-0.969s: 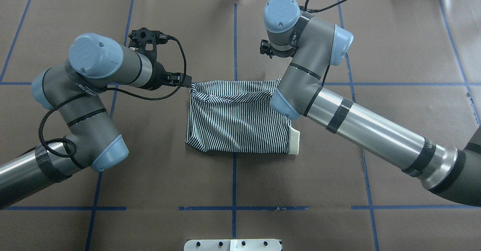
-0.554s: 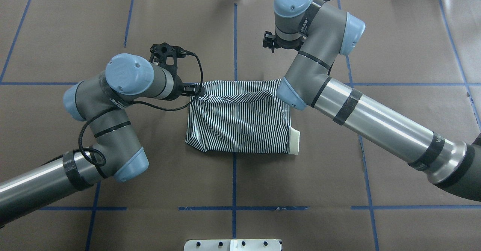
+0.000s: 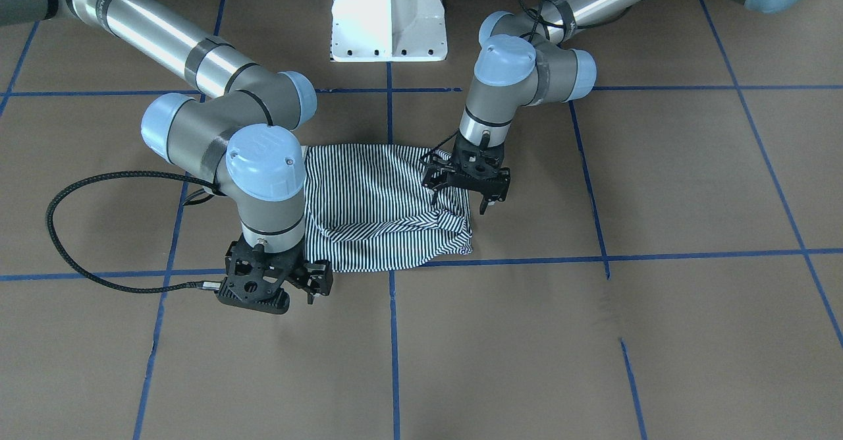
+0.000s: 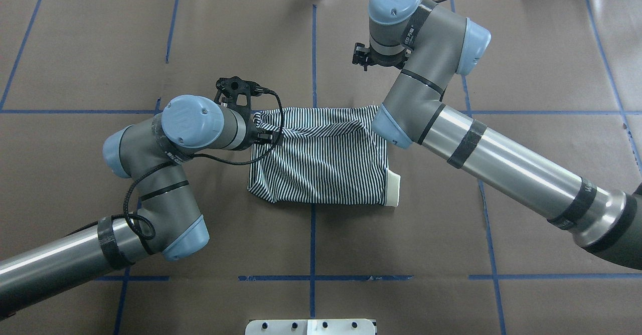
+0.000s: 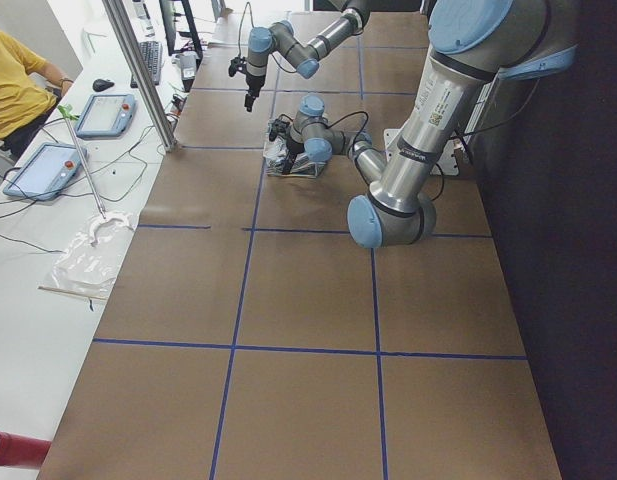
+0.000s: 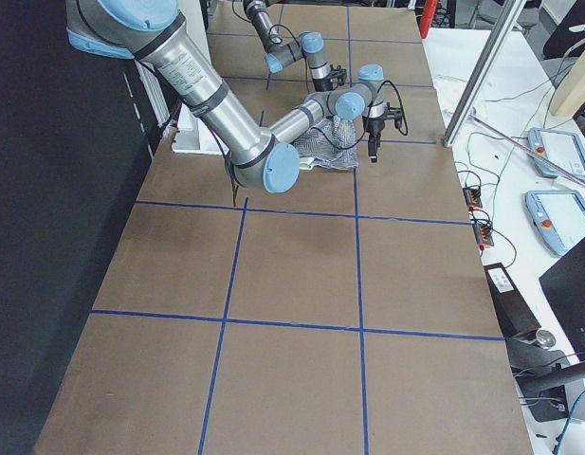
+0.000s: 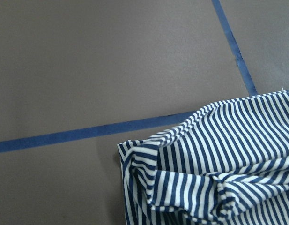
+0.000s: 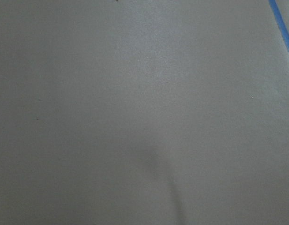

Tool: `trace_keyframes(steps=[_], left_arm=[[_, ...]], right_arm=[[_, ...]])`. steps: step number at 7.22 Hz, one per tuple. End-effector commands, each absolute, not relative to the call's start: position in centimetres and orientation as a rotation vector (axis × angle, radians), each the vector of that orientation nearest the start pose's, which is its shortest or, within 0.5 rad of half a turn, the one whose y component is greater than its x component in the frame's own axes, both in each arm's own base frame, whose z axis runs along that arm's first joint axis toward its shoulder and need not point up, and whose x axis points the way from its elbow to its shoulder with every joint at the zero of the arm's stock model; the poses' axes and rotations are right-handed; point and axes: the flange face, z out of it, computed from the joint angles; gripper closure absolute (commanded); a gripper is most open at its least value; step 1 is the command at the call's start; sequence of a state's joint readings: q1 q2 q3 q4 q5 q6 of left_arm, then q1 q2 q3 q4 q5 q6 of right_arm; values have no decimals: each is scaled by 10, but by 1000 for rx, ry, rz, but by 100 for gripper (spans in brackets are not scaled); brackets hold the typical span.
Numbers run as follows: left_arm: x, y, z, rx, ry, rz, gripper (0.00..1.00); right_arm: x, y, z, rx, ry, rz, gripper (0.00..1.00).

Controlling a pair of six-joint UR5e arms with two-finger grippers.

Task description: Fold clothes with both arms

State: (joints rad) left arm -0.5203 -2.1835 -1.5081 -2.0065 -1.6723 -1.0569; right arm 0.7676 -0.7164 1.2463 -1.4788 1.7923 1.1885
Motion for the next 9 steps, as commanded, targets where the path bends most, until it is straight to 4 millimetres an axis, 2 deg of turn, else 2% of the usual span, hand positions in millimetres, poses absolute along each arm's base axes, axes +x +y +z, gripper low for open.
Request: trace_keyframes(steps=[1, 3, 5, 6, 7, 8, 9], left_arm=[[577, -470, 273, 400, 888, 46, 0], [556, -502, 278, 413, 869, 4, 0], [565, -535, 289, 404, 823, -29, 0], [563, -554, 305, 399, 783, -38, 0], [546, -577, 316, 419, 748, -30, 0], [522, -599, 316, 449, 730, -23, 0], [506, -612, 314, 470, 726, -7, 0]], right_arm=[[-495, -633, 266, 157, -637, 301, 0], [-496, -633, 269, 161, -643, 300, 0], [-495, -632, 273, 161, -640, 301, 0], [-497, -631, 275, 166, -649, 301, 0], [-497, -629, 281, 178, -670, 304, 0], [-498, -624, 275, 184, -683, 299, 0], [-499, -618, 269, 191, -695, 291, 0]])
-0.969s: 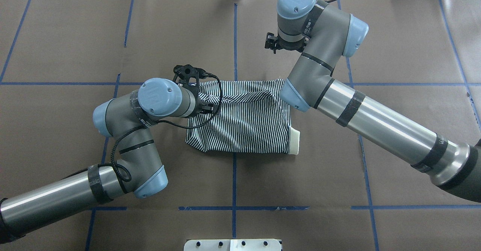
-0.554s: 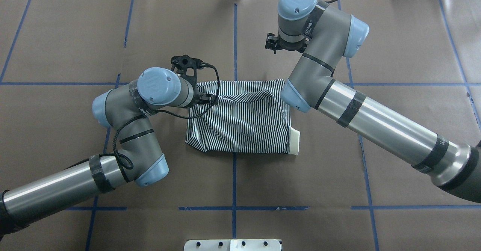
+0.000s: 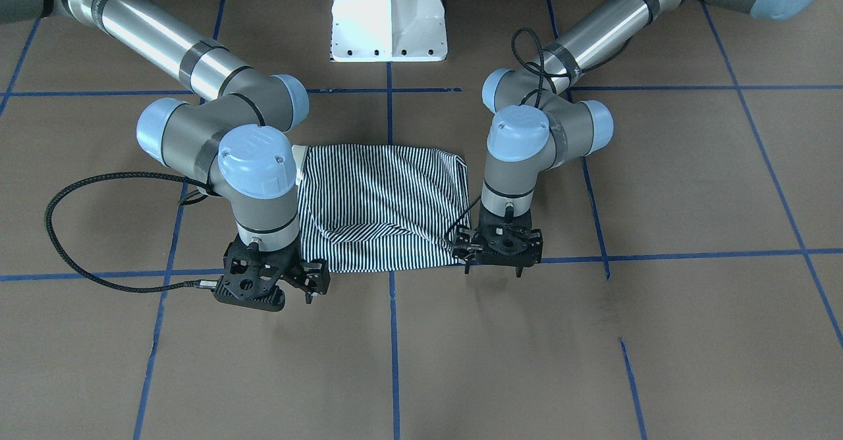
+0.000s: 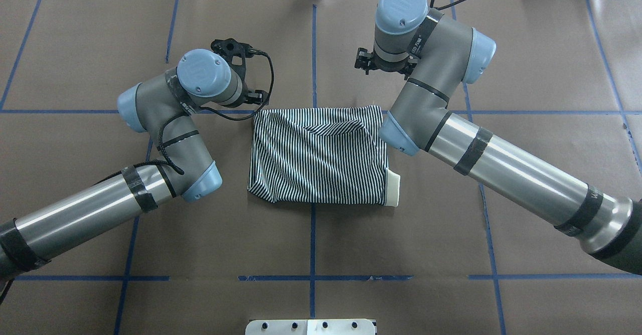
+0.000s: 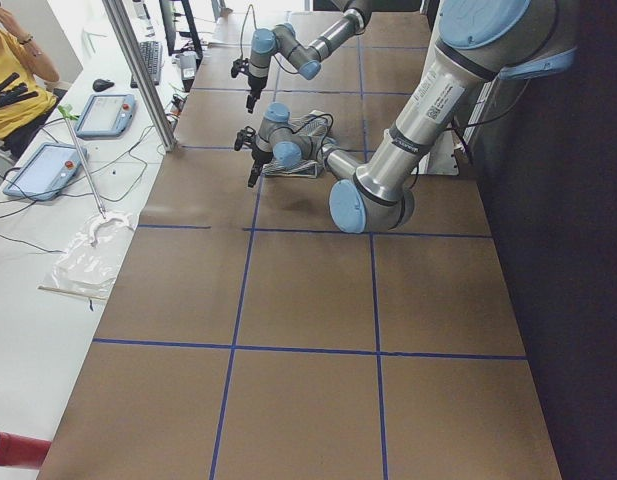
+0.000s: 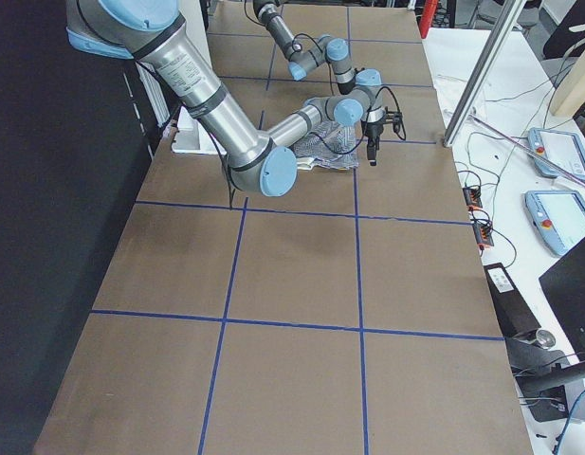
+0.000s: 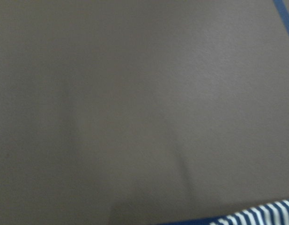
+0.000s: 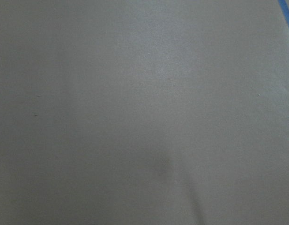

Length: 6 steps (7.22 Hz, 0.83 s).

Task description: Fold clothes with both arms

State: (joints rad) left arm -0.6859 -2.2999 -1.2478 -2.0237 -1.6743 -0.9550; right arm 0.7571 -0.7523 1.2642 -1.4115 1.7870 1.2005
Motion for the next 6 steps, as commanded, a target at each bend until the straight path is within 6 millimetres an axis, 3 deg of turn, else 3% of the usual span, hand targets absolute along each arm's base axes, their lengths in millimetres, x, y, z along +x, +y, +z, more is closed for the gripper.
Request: trace_keyframes(steps=[1, 2, 3, 4, 5, 6], left_arm=[[501, -606, 300, 446, 799, 41, 0], [492, -590, 274, 441, 878, 75, 0], [480, -559, 275, 452, 918, 92, 0], [479, -500, 284, 434, 956, 139, 0], [485, -467, 293, 391, 976, 118, 0], [507, -444, 294, 351, 988, 111, 0]], right_arm=[[-499, -617, 266, 192, -701, 288, 0], [-499, -617, 267, 191, -699, 289, 0], [-498, -616, 271, 190, -697, 289, 0], [-496, -612, 274, 191, -699, 287, 0], [-493, -609, 276, 192, -702, 287, 0], [-491, -609, 277, 193, -700, 287, 0]])
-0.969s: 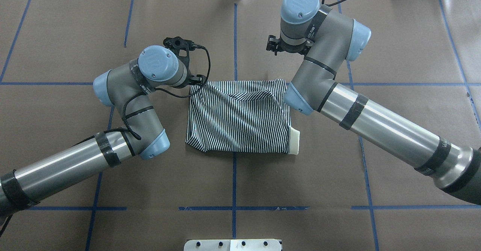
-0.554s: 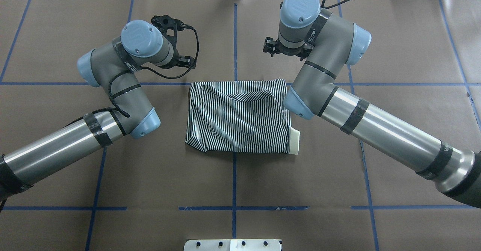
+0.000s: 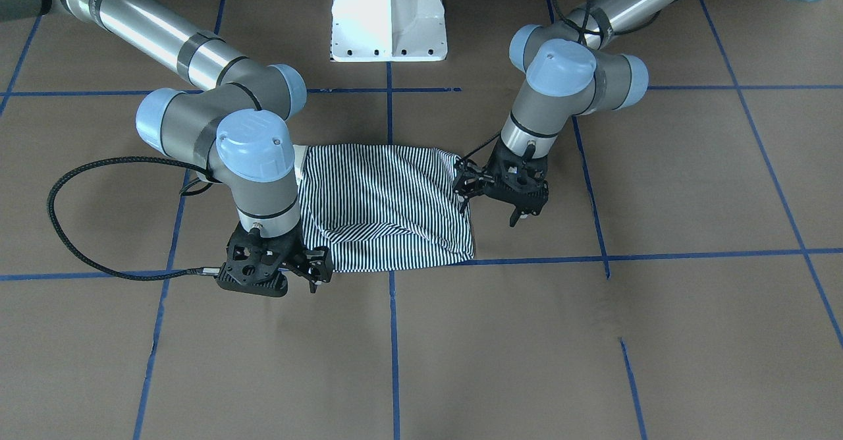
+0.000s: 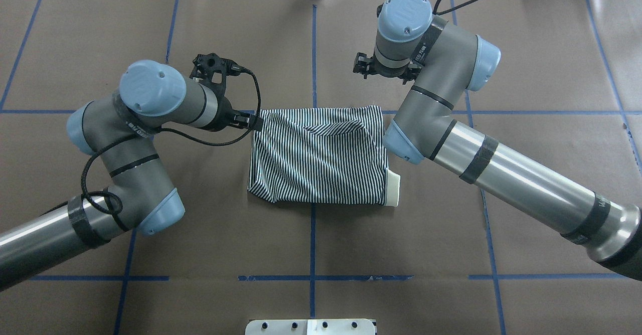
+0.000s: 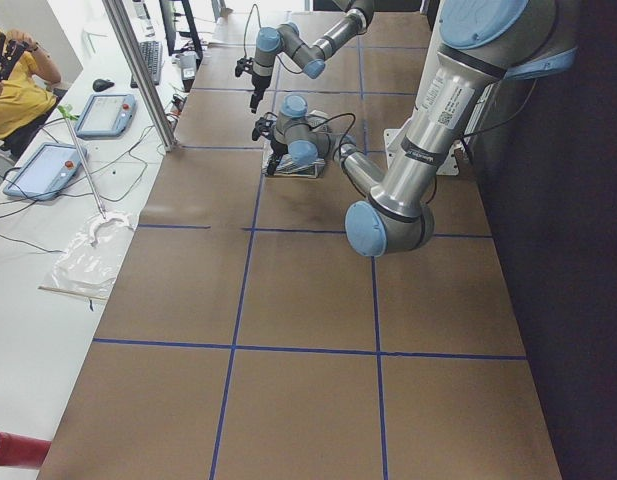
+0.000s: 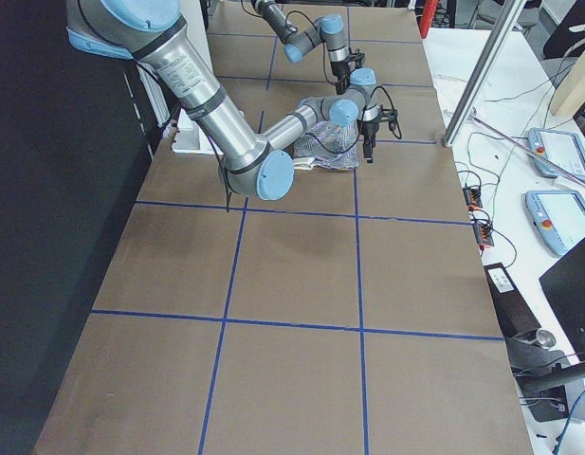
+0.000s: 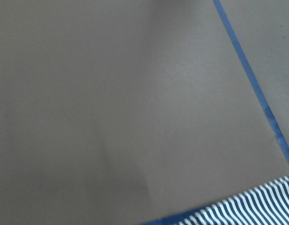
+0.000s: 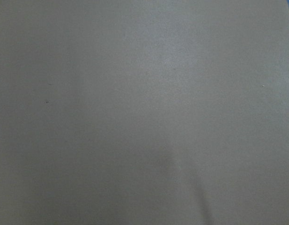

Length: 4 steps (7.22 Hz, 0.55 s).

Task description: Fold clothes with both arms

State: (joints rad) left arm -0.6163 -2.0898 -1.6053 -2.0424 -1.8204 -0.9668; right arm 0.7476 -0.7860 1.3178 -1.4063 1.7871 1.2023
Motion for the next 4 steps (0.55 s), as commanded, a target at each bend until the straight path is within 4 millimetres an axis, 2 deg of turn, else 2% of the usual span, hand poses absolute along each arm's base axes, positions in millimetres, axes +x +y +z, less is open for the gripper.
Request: trace_keyframes(steps=[1, 3, 4], left_arm=[[531, -419, 297, 347, 979, 131, 0], [530, -416, 298, 352, 978, 133, 0], [529, -415, 305, 350, 968, 135, 0]], right_arm=[[-492, -609, 278, 191, -699, 286, 0], [-492, -608, 281, 191, -698, 286, 0], [-492, -608, 281, 191, -698, 286, 0]])
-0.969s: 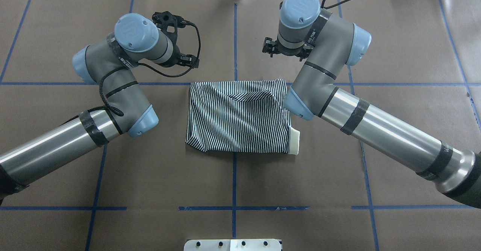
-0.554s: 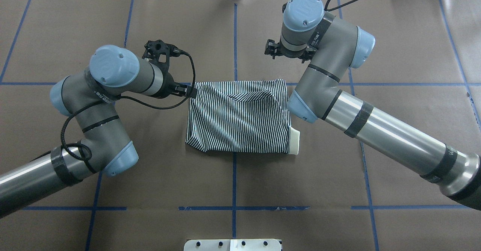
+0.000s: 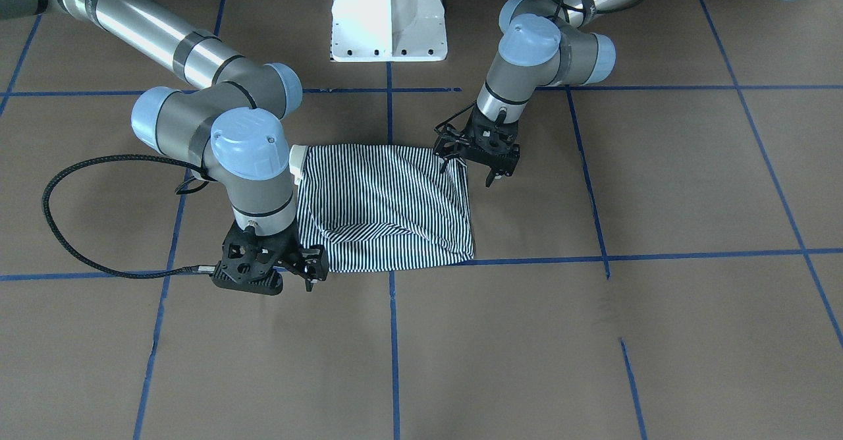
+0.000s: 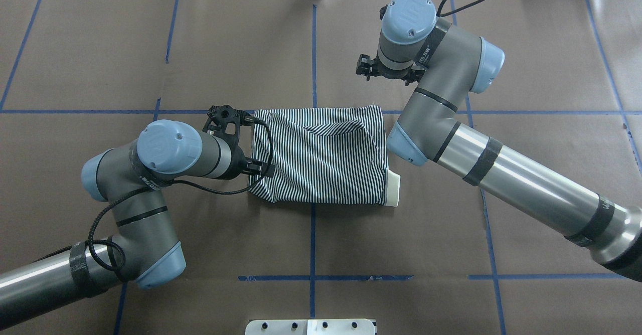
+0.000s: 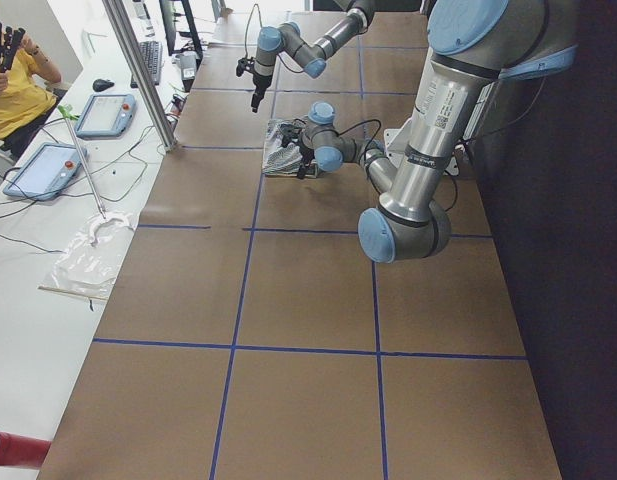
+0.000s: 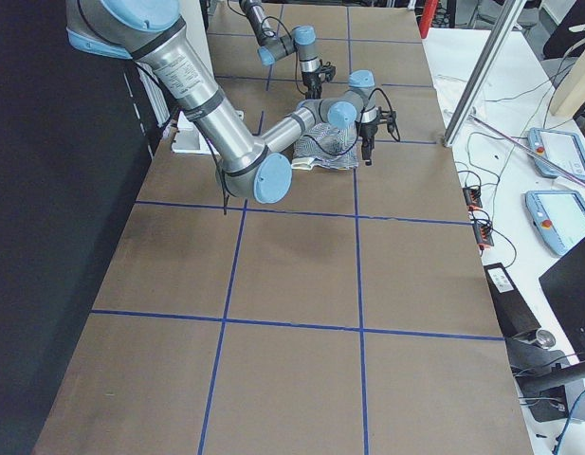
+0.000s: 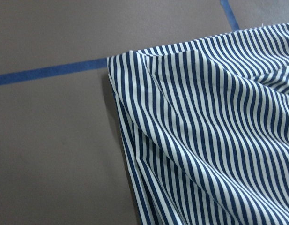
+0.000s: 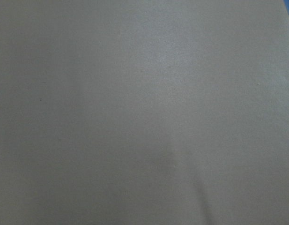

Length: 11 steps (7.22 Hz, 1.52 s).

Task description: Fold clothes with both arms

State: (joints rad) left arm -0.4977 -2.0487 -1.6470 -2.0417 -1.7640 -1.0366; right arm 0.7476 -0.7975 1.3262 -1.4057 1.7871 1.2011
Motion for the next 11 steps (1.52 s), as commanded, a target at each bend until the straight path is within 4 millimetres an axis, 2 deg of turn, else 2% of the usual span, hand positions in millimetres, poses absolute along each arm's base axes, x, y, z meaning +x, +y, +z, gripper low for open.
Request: trace_keyframes(steps=[1, 2, 4, 5, 6, 8, 9, 10, 11], left_arm=[[529, -415, 307, 351, 964, 135, 0], [525, -416, 316, 373, 939, 127, 0], [522, -418, 317, 438, 907, 176, 0], [520, -418, 327, 459, 880, 177, 0], [515, -416, 328, 466, 878, 189, 0], [488, -405, 344, 496, 855, 244, 0], [472, -401, 339, 516, 861, 256, 0], [459, -395, 323, 533, 895, 265, 0], [447, -402, 317, 535, 890, 249, 0]], right_arm=[[-492, -608, 282, 190, -697, 286, 0], [-492, -608, 284, 188, -694, 287, 0], [-491, -607, 290, 186, -687, 280, 0], [-490, -608, 291, 188, -685, 278, 0], [-490, -608, 294, 186, -683, 278, 0], [-490, -607, 296, 186, -681, 277, 0], [-490, -606, 298, 184, -678, 278, 0], [-488, -606, 301, 184, -677, 278, 0], [-487, -606, 299, 187, -678, 278, 0]])
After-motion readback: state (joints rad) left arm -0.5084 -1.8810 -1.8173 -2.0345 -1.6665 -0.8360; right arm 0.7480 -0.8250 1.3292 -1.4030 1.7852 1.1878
